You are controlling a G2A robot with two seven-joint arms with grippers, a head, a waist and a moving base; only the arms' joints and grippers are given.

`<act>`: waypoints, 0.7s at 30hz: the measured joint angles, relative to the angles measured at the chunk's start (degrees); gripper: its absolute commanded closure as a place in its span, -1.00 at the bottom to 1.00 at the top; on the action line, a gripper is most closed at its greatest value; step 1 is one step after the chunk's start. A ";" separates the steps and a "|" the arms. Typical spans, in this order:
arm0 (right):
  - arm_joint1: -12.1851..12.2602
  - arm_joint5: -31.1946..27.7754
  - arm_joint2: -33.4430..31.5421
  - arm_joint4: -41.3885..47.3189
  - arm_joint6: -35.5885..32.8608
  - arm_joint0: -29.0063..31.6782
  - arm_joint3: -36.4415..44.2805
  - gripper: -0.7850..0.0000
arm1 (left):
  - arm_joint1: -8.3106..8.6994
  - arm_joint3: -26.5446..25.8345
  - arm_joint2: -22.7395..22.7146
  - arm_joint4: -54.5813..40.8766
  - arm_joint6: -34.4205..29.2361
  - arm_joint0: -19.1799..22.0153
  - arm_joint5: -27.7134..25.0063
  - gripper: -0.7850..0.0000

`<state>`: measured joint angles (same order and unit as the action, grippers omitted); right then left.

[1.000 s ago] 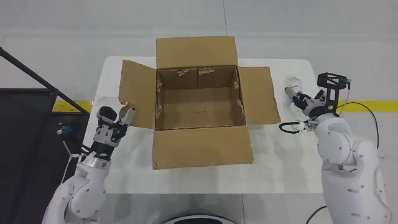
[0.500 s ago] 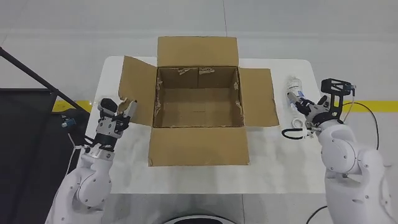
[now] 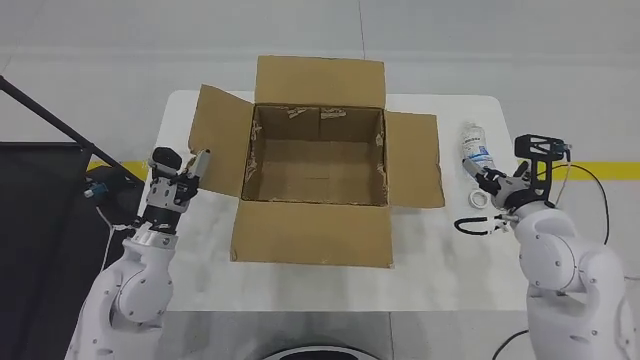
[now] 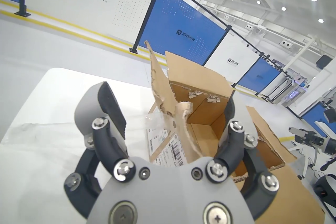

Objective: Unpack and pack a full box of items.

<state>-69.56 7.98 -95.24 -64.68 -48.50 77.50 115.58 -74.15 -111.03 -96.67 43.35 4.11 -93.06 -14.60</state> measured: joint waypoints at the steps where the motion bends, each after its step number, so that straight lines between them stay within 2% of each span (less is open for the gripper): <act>1: 0.04 -0.02 0.00 -0.62 -0.94 0.05 0.15 -1.00 | 0.01 -0.27 -0.31 -0.60 0.23 -0.35 -0.36 -1.00; 8: 0.04 -0.01 0.00 -0.35 -0.59 0.03 0.13 -1.00 | 0.12 -5.14 -3.85 -5.79 0.54 -4.17 -2.69 -1.00; 13: 0.04 -0.01 0.00 -0.36 -0.61 0.03 0.13 -1.00 | 0.29 -10.64 -7.63 -9.97 -0.74 -6.80 -4.45 -1.00; 21: 0.05 -0.26 -0.34 0.01 0.18 0.61 -1.10 -1.00 | 0.64 -15.47 -12.57 -18.86 -5.80 -7.86 -6.11 -1.00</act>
<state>-69.50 7.72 -95.58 -64.68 -48.32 78.11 114.48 -73.50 -126.50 -109.25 24.49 -1.68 -100.92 -20.71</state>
